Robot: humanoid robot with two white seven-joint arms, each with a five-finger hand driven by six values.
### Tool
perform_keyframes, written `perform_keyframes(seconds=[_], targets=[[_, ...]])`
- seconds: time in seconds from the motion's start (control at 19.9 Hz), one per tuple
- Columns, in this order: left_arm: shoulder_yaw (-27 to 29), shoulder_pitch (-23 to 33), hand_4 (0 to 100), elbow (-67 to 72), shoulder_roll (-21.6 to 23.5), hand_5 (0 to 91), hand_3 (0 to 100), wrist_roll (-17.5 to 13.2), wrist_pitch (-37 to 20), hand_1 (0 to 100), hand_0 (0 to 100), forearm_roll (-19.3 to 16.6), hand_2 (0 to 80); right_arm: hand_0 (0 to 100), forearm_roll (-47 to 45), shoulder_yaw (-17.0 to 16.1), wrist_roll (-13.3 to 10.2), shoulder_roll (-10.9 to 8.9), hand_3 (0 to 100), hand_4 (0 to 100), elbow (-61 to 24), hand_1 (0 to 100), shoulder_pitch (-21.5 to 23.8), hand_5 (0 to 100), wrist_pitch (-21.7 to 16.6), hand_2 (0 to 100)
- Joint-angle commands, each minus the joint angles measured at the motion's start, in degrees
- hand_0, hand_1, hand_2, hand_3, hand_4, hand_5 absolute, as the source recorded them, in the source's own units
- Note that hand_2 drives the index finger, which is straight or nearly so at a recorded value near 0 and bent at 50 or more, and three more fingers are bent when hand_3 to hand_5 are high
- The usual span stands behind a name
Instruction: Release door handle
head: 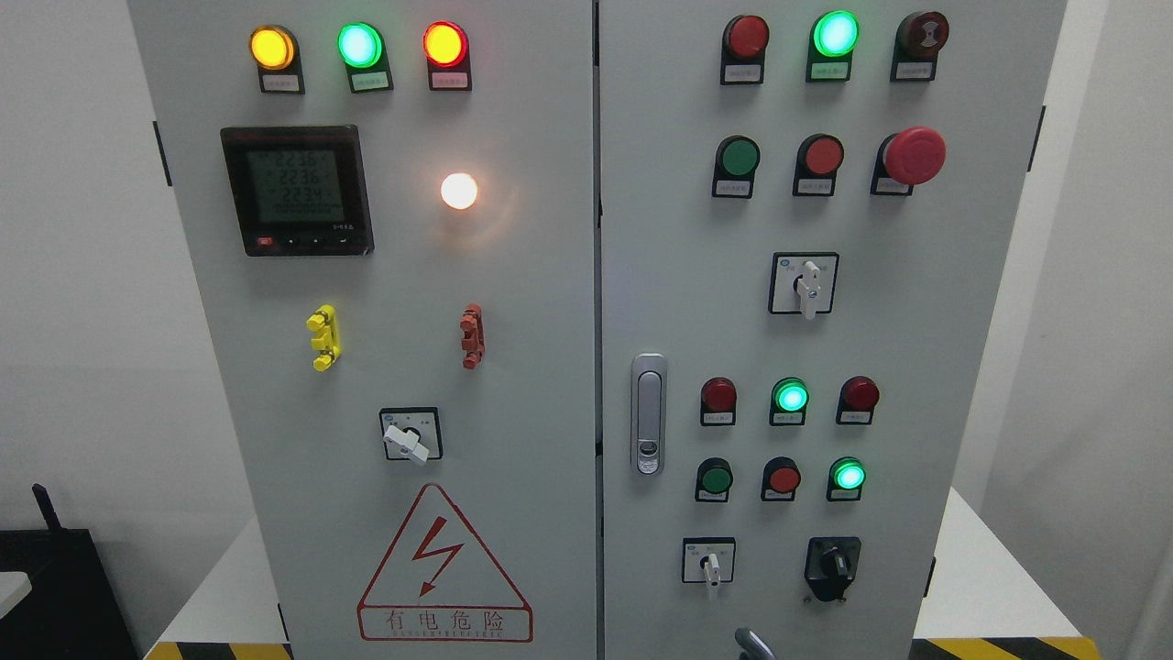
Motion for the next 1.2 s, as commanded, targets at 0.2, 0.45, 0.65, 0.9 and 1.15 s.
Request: perform_keyframes(seconds=[0.2, 0.45, 0.65, 0.9, 1.15], targets=[[0.97, -1.49, 0, 0.00, 0.07, 0.0, 0, 0.01, 0.03, 39, 12, 0.00, 0.0, 40, 1.84, -0.13, 0.03, -0.07, 9, 3, -0.20, 0, 0.02, 0, 0.05, 0], [0.97, -1.49, 0, 0.00, -0.02, 0.0, 0, 0.01, 0.03, 39, 12, 0.00, 0.0, 40, 2.37, 0.22, -0.06, -0.07, 9, 3, -0.63, 0, 0.20, 0, -0.13, 0], [0.97, -1.41, 0, 0.00, -0.02, 0.0, 0, 0.01, 0.03, 39, 12, 0.00, 0.0, 39, 15.50, 0.49, -1.02, -0.16, 17, 17, -3.27, 3, 0.46, 6, -1.00, 0], [0.97, -1.49, 0, 0.00, 0.07, 0.0, 0, 0.01, 0.03, 39, 12, 0.00, 0.0, 40, 39.95, 1.62, -6.90, 0.36, 58, 59, -4.33, 14, -2.87, 60, -5.05, 0], [0.97, -1.49, 0, 0.00, 0.07, 0.0, 0, 0.01, 0.03, 39, 12, 0.00, 0.0, 39, 59.46, 3.65, -9.81, 1.15, 78, 81, -3.98, 29, -9.55, 93, -2.60, 0]])
